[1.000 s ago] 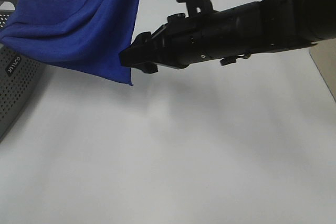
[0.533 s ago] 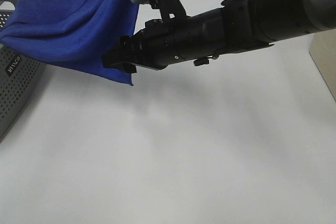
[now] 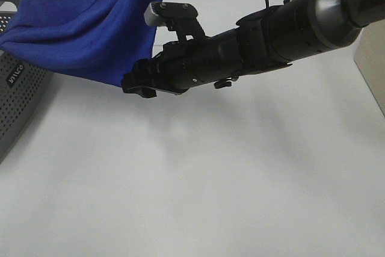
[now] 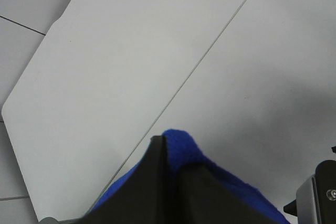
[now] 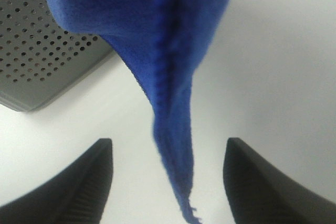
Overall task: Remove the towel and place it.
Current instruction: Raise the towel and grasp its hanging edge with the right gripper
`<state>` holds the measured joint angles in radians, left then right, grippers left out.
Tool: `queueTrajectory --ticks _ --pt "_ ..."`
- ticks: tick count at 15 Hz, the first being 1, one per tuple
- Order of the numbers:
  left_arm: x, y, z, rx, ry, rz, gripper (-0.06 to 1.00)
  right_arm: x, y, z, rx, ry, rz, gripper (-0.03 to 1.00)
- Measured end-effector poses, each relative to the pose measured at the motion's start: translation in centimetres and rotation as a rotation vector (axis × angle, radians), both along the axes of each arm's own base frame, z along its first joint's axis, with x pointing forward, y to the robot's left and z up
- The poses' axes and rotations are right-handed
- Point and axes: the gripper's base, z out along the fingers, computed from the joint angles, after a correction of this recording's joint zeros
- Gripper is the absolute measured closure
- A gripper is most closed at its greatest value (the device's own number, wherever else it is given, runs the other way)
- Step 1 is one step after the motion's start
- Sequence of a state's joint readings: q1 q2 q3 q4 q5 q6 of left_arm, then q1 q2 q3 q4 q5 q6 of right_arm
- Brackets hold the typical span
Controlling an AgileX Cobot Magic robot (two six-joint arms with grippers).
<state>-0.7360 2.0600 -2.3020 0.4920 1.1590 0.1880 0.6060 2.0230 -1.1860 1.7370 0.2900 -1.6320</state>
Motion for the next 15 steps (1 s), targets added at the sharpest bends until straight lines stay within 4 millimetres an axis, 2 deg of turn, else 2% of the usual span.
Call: queueTrajectory --ticks 2,4,5,7,11,15 --pt "0.0 0.0 0.0 -0.004 0.003 -0.001 0.94 0.1 0.1 0.2 0.005 -0.006 -0.001 0.45" --pt "-0.1 -0.1 -0.1 -0.017 0.013 -0.004 0.94 0.4 0.3 0.6 0.013 -0.017 -0.001 0.64" --pt "-0.1 -0.1 -0.1 -0.017 0.013 -0.004 0.94 0.4 0.3 0.6 0.013 -0.017 -0.001 0.69" --pt "-0.1 -0.1 -0.1 -0.025 0.014 0.002 0.94 0.3 0.2 0.6 0.019 -0.004 -0.011 0.92" --pt "-0.1 -0.1 -0.1 -0.030 0.017 0.012 0.94 -0.8 -1.5 2.2 -0.034 0.013 0.006 0.95" --pt "-0.3 -0.4 -0.3 -0.087 0.057 0.010 0.94 0.0 -6.9 3.8 -0.069 0.215 -0.044 0.95"
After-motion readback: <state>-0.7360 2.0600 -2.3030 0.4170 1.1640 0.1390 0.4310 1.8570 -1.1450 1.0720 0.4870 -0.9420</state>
